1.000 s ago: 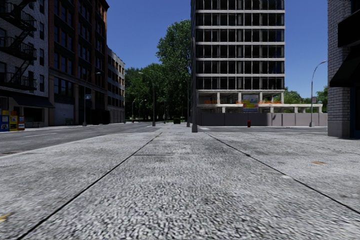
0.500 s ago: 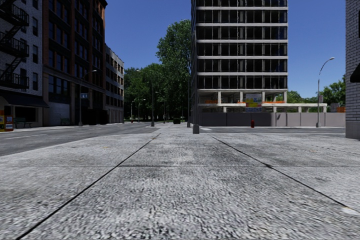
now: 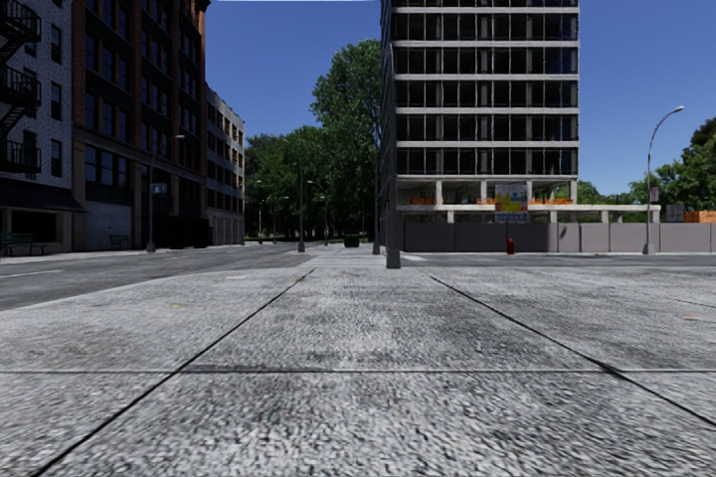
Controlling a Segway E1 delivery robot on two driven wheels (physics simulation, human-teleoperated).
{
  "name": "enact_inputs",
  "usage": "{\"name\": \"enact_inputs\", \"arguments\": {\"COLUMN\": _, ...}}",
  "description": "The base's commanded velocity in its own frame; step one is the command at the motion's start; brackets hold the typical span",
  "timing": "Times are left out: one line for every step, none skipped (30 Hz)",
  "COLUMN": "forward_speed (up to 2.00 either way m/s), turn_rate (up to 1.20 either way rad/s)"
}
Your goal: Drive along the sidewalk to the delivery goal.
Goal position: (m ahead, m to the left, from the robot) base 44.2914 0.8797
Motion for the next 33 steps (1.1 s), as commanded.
{"name": "enact_inputs", "arguments": {"forward_speed": 2.00, "turn_rate": 0.00}}
{"name": "enact_inputs", "arguments": {"forward_speed": 2.00, "turn_rate": 0.00}}
{"name": "enact_inputs", "arguments": {"forward_speed": 2.00, "turn_rate": 0.00}}
{"name": "enact_inputs", "arguments": {"forward_speed": 2.00, "turn_rate": 0.00}}
{"name": "enact_inputs", "arguments": {"forward_speed": 2.00, "turn_rate": 0.00}}
{"name": "enact_inputs", "arguments": {"forward_speed": 2.00, "turn_rate": 0.00}}
{"name": "enact_inputs", "arguments": {"forward_speed": 2.00, "turn_rate": 0.00}}
{"name": "enact_inputs", "arguments": {"forward_speed": 2.00, "turn_rate": 0.00}}
{"name": "enact_inputs", "arguments": {"forward_speed": 2.00, "turn_rate": 0.00}}
{"name": "enact_inputs", "arguments": {"forward_speed": 2.00, "turn_rate": 0.00}}
{"name": "enact_inputs", "arguments": {"forward_speed": 2.00, "turn_rate": 0.00}}
{"name": "enact_inputs", "arguments": {"forward_speed": 2.00, "turn_rate": 0.00}}
{"name": "enact_inputs", "arguments": {"forward_speed": 2.00, "turn_rate": 0.00}}
{"name": "enact_inputs", "arguments": {"forward_speed": 2.00, "turn_rate": 0.00}}
{"name": "enact_inputs", "arguments": {"forward_speed": 2.00, "turn_rate": 0.00}}
{"name": "enact_inputs", "arguments": {"forward_speed": 2.00, "turn_rate": 0.00}}
{"name": "enact_inputs", "arguments": {"forward_speed": 2.00, "turn_rate": 0.00}}
{"name": "enact_inputs", "arguments": {"forward_speed": 2.00, "turn_rate": 0.00}}
{"name": "enact_inputs", "arguments": {"forward_speed": 2.00, "turn_rate": 0.00}}
{"name": "enact_inputs", "arguments": {"forward_speed": 2.00, "turn_rate": 0.00}}
{"name": "enact_inputs", "arguments": {"forward_speed": 2.00, "turn_rate": 0.00}}
{"name": "enact_inputs", "arguments": {"forward_speed": 2.00, "turn_rate": 0.00}}
{"name": "enact_inputs", "arguments": {"forward_speed": 2.00, "turn_rate": 0.00}}
{"name": "enact_inputs", "arguments": {"forward_speed": 2.00, "turn_rate": 0.00}}
{"name": "enact_inputs", "arguments": {"forward_speed": 2.00, "turn_rate": 0.00}}
{"name": "enact_inputs", "arguments": {"forward_speed": 2.00, "turn_rate": 0.00}}
{"name": "enact_inputs", "arguments": {"forward_speed": 2.00, "turn_rate": 0.00}}
{"name": "enact_inputs", "arguments": {"forward_speed": 2.00, "turn_rate": 0.00}}
{"name": "enact_inputs", "arguments": {"forward_speed": 2.00, "turn_rate": 0.00}}
{"name": "enact_inputs", "arguments": {"forward_speed": 2.00, "turn_rate": 0.00}}
{"name": "enact_inputs", "arguments": {"forward_speed": 2.00, "turn_rate": 0.00}}
{"name": "enact_inputs", "arguments": {"forward_speed": 2.00, "turn_rate": 0.00}}
{"name": "enact_inputs", "arguments": {"forward_speed": 2.00, "turn_rate": 0.00}}
